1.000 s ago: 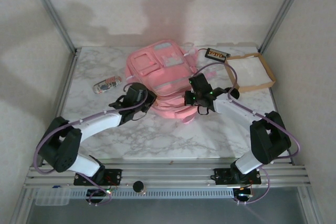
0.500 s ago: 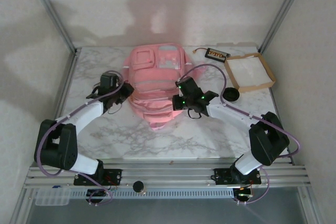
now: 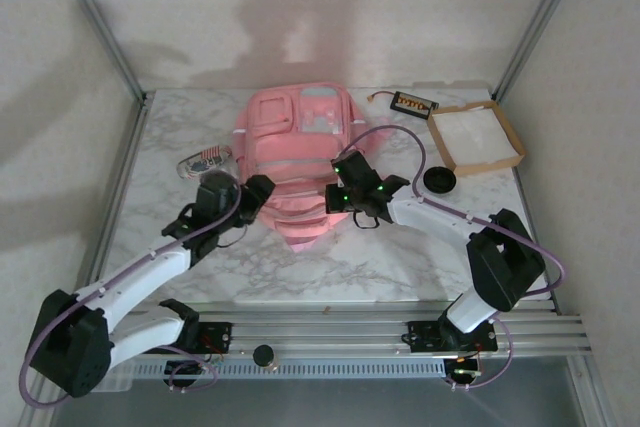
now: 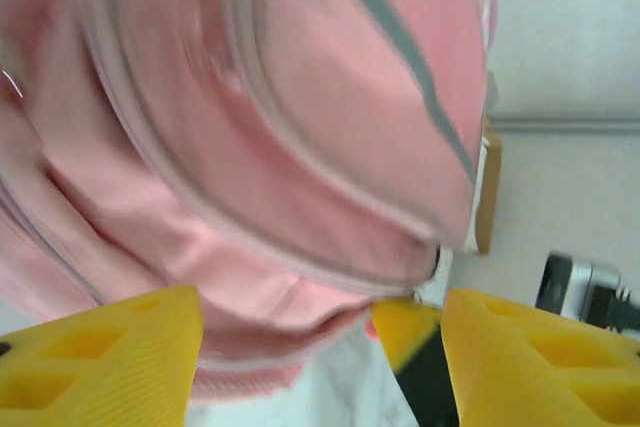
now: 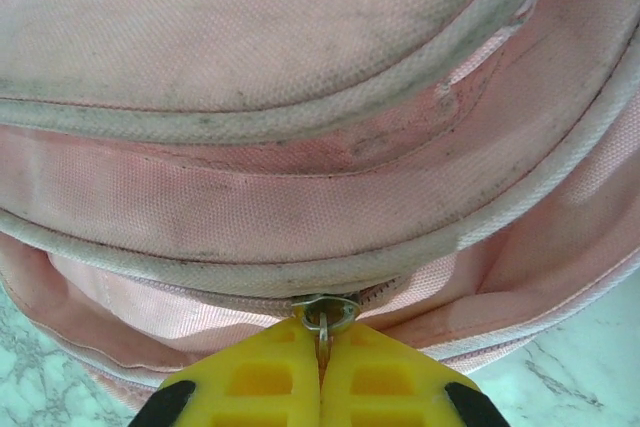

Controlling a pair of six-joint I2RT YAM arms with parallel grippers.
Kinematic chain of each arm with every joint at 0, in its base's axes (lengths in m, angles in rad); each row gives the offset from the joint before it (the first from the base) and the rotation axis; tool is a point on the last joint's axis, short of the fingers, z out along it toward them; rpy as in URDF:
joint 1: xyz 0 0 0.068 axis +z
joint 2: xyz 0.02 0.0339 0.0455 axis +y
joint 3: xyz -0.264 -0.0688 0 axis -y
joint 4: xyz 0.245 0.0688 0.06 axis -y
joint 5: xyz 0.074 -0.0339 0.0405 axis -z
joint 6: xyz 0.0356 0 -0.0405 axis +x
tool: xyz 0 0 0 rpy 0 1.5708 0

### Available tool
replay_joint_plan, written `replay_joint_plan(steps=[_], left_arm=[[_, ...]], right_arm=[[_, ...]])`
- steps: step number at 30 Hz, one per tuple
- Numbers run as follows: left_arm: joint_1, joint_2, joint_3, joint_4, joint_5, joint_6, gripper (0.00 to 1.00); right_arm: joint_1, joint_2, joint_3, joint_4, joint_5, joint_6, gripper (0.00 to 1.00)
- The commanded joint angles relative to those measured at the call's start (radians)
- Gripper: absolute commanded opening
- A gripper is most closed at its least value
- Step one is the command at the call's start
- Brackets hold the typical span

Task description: Pack books, pencil case, and school supplies into a backpack

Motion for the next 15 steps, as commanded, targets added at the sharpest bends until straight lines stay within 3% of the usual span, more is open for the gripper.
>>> replay_joint_plan(steps=[1, 5, 10, 15], left_arm=[[-0.094, 0.052, -0.009, 0.081, -0.095, -0.237, 0.63], [-0.173, 0.156, 0.020, 0.151, -0.169, -0.316, 0.60], [-0.197, 0.267, 0.088, 0.180, -0.210, -0.357, 0.48], [-0.223, 0.342, 0.151, 0.221, -0.254, -0.405, 0.47]], right_arm=[[0.011, 0.014, 0.007, 0.028, -0.003, 0.012, 0.00], [0.013, 0.008, -0.009, 0.049, 0.008, 0.004, 0.00], [0.013, 0.010, -0.012, 0.059, -0.005, 0.004, 0.00], [0.013, 0.008, -0.036, 0.078, -0.008, 0.006, 0.00]])
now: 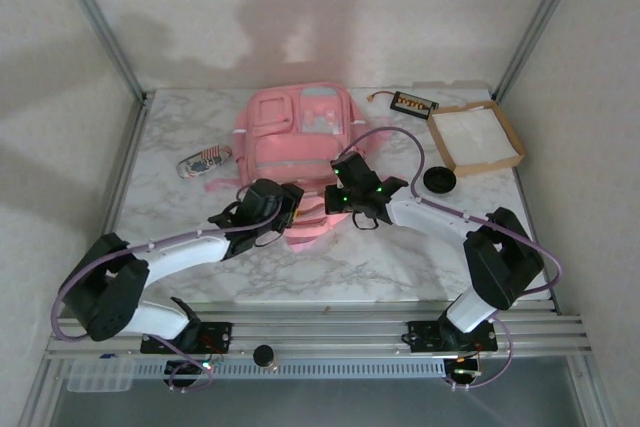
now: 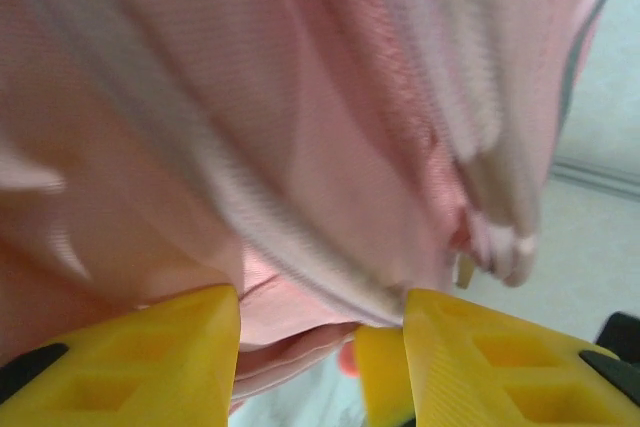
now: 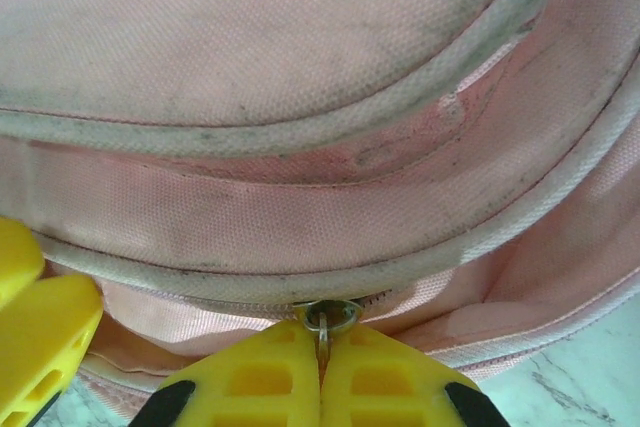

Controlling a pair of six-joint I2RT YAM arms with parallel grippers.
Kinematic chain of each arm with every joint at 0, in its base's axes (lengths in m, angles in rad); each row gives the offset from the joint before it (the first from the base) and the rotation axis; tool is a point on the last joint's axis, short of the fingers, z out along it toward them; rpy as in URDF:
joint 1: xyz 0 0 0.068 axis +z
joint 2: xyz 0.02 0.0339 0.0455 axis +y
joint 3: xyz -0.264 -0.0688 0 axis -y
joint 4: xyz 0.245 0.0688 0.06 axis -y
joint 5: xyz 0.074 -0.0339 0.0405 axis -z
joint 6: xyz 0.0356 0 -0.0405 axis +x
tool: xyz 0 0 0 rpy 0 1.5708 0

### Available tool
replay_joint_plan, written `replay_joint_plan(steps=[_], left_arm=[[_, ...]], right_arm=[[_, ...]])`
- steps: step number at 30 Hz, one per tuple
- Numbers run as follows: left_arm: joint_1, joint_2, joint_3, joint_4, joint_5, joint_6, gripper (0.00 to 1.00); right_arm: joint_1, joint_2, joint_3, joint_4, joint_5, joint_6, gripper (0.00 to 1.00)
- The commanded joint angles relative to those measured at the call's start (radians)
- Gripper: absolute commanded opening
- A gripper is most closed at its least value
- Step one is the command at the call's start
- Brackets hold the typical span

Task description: Pack books, pencil case, and school supplies into a backpack

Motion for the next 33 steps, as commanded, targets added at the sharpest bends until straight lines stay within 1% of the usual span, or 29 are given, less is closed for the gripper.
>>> replay_joint_plan(steps=[1, 3, 6, 7, 12, 13, 15, 17, 19, 21, 26, 30, 33], left_arm=[[-0.025, 0.047, 0.075, 0.047, -0.071, -0.063, 0.46], [-0.037, 0.084, 0.101, 0.021, -0.081, -0.088, 0.41], [-0.041, 0.125, 0.080, 0.081, -0.071, -0.151, 0.31], [-0.043, 0.131, 0.077, 0.083, -0.076, -0.160, 0.30], [-0.058, 0.128, 0.096, 0.007, -0.144, -0.157, 0.30], [-0.059, 0.131, 0.094, -0.001, -0.164, -0.160, 0.29], [-0.053, 0.139, 0.092, -0.013, -0.182, -0.166, 0.22], [-0.051, 0.145, 0.100, -0.010, -0.184, -0.135, 0.15], [-0.051, 0.133, 0.112, -0.049, -0.203, -0.114, 0.06], [-0.051, 0.111, 0.098, -0.054, -0.213, -0.103, 0.01], [-0.043, 0.049, 0.079, -0.108, -0.230, -0.024, 0.00], [-0.029, -0.006, 0.058, -0.161, -0.215, 0.091, 0.00], [0.002, -0.019, 0.047, -0.195, -0.162, 0.168, 0.00]], right_arm=[[0.013, 0.001, -0.010, 0.034, -0.010, 0.004, 0.00], [0.013, -0.001, -0.015, 0.035, -0.008, -0.001, 0.00], [0.012, -0.003, -0.025, 0.044, -0.003, -0.003, 0.00], [0.014, 0.000, -0.020, 0.036, -0.002, -0.004, 0.00], [0.012, -0.006, -0.029, 0.048, 0.014, -0.007, 0.00], [0.013, -0.002, -0.025, 0.047, 0.013, -0.009, 0.00], [0.013, 0.010, -0.014, 0.036, 0.014, -0.009, 0.00], [0.013, 0.013, -0.013, 0.027, 0.017, -0.015, 0.00], [0.008, 0.000, -0.024, 0.014, 0.046, -0.019, 0.00], [-0.003, -0.017, -0.029, -0.001, 0.060, -0.023, 0.00], [-0.064, -0.045, -0.034, -0.037, 0.090, -0.079, 0.00], [-0.163, -0.050, -0.017, -0.087, 0.095, -0.145, 0.00], [-0.216, -0.048, 0.003, -0.108, 0.100, -0.190, 0.00]])
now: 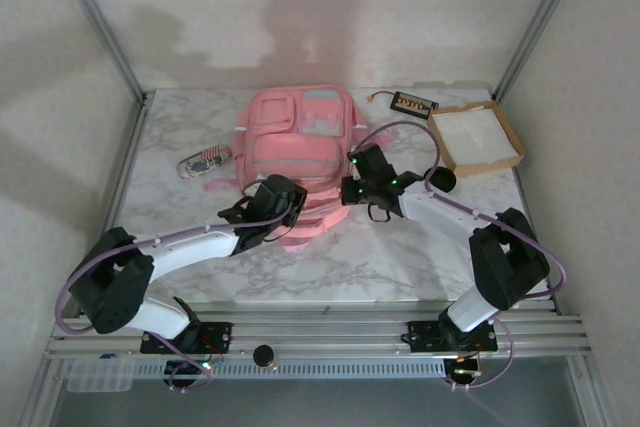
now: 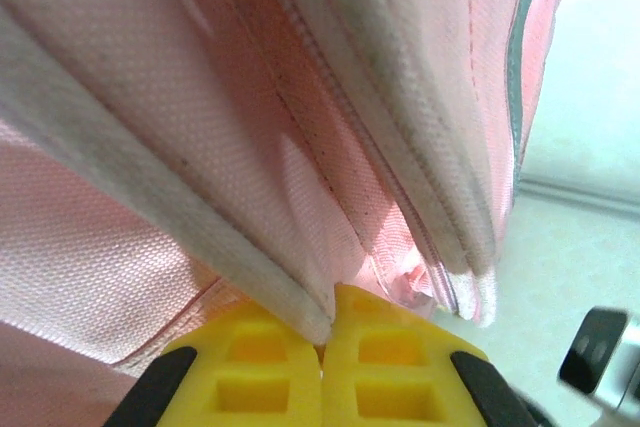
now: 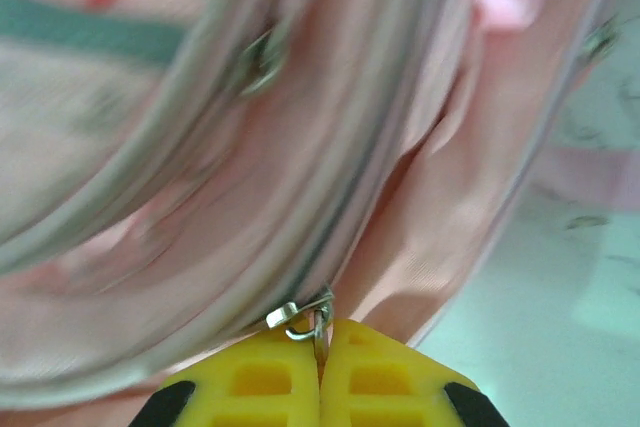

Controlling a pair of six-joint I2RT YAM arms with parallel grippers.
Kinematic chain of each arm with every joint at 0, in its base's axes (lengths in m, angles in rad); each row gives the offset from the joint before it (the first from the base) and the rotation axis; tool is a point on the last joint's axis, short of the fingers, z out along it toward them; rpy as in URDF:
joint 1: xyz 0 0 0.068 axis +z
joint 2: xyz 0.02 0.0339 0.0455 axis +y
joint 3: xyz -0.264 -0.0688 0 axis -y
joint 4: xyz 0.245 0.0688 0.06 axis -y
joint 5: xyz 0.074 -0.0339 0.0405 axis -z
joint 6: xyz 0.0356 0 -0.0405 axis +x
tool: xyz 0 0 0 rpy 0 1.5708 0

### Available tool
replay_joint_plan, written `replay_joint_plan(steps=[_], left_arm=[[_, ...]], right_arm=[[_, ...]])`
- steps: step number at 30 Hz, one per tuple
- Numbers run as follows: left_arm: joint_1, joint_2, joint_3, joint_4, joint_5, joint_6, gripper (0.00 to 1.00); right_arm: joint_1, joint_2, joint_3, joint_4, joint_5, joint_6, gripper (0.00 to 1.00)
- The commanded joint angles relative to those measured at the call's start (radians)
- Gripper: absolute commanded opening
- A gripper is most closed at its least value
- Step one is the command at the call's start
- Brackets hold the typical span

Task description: Pack books, pencil case, and school supplies into a backpack

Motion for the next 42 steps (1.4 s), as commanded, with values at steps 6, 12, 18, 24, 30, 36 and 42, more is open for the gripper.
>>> replay_joint_plan(steps=[6, 12, 18, 24, 30, 36, 42], left_arm=[[0.079, -0.117, -0.070, -0.183, -0.016, 0.238, 0.00], [0.186, -0.180, -0.111, -0.225, 0.064, 0.360, 0.00], [0.243, -0.206, -0.100, -0.325, 0.024, 0.425, 0.00], [0.302, -0.215, -0.102, -0.331, 0.042, 0.475, 0.00], [0.324, -0.205, -0.060, -0.365, 0.038, 0.533, 0.00], [0.378, -0.160, 0.008, -0.364, 0.063, 0.639, 0.00], [0.392, -0.122, 0.030, -0.320, 0.116, 0.699, 0.00]], right_arm=[[-0.157, 0.026, 0.083, -0.091, 0.053, -0.099, 0.00], [-0.184, 0.119, 0.194, -0.087, 0.050, -0.124, 0.00], [-0.212, 0.211, 0.297, -0.093, 0.041, -0.118, 0.00], [-0.236, 0.237, 0.342, -0.089, 0.109, -0.108, 0.00], [-0.246, 0.259, 0.382, -0.072, 0.081, -0.132, 0.00], [-0.237, 0.150, 0.261, -0.072, -0.054, -0.137, 0.00], [-0.234, 0.065, 0.108, 0.006, -0.232, -0.090, 0.13]])
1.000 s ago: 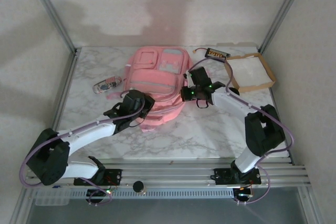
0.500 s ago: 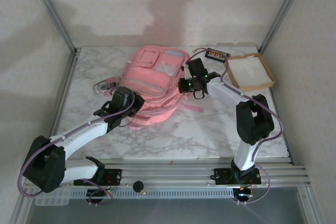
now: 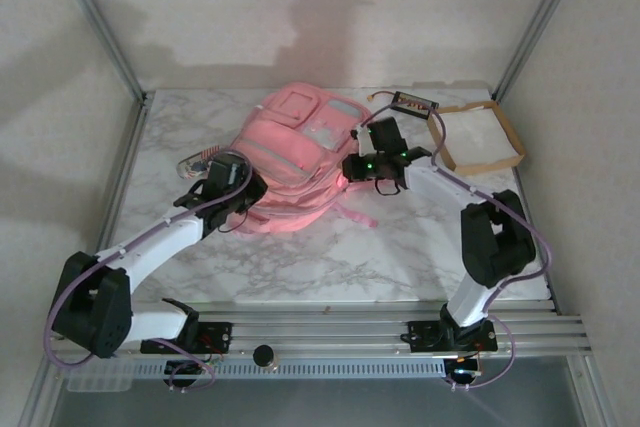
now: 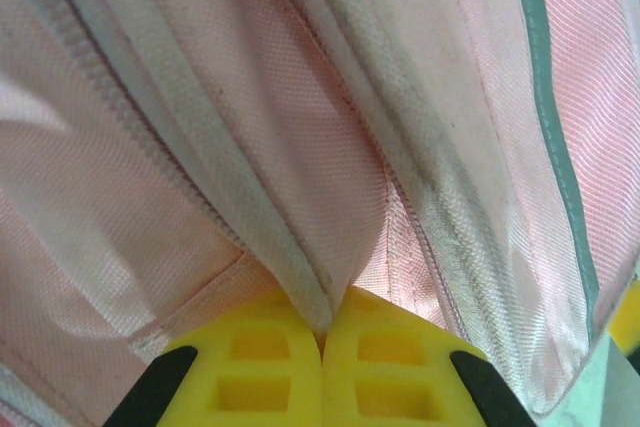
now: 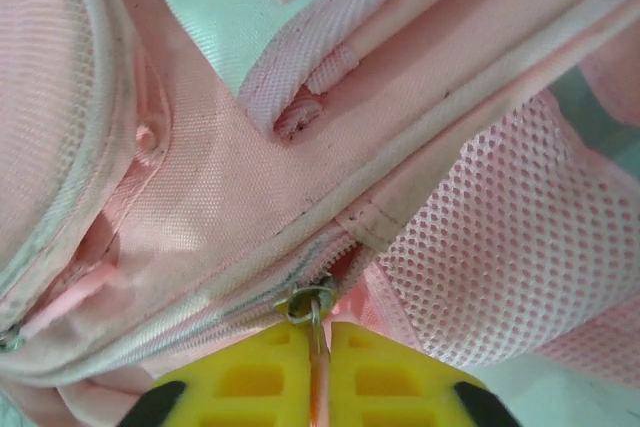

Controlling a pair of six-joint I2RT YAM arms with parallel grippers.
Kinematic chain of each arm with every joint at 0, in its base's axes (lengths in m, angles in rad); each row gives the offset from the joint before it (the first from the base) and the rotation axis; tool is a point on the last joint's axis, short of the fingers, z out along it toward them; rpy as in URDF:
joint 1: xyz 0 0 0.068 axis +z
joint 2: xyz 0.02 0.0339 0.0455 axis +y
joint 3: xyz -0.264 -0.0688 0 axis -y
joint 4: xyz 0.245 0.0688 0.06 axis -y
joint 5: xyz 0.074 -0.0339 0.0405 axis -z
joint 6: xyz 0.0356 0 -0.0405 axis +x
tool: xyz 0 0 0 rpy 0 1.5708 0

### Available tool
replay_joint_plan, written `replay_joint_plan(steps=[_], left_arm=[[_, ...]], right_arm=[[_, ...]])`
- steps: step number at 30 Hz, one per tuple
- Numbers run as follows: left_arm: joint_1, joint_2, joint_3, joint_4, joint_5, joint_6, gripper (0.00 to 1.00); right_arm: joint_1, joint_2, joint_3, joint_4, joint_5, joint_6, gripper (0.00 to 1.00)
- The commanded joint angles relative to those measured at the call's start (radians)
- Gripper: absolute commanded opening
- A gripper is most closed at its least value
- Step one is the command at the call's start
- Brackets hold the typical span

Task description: Pack books, pencil case, and school supplies into a backpack

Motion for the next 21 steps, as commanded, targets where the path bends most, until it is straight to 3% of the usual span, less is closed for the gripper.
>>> replay_joint_plan(steps=[1, 3, 5, 6, 9, 14, 21], left_arm=[[0.046, -0.002, 0.006, -0.051, -0.113, 0.076, 0.00], [0.050, -0.023, 0.004, -0.069, -0.139, 0.069, 0.04], [0.054, -0.050, 0.000, -0.067, -0.124, 0.072, 0.30], [0.055, -0.066, 0.000, -0.071, -0.120, 0.073, 0.38], [0.054, -0.116, -0.013, -0.077, -0.103, 0.066, 0.50], [0.028, -0.186, -0.043, -0.062, -0.049, 0.009, 0.56], [-0.106, -0.170, -0.052, -0.008, -0.097, -0.072, 0.58]], right_arm=[[-0.080, -0.062, -0.060, 0.016, 0.060, 0.046, 0.15], [-0.078, -0.096, -0.087, 0.032, 0.055, 0.072, 0.22], [-0.078, -0.133, -0.090, 0.031, 0.036, 0.097, 0.32], [-0.079, -0.149, -0.082, 0.021, 0.034, 0.107, 0.36], [-0.073, -0.194, -0.075, 0.006, 0.030, 0.150, 0.43], [-0.009, -0.171, -0.048, 0.028, -0.038, 0.260, 0.53], [0.115, 0.034, 0.169, -0.039, 0.044, 0.301, 0.62]])
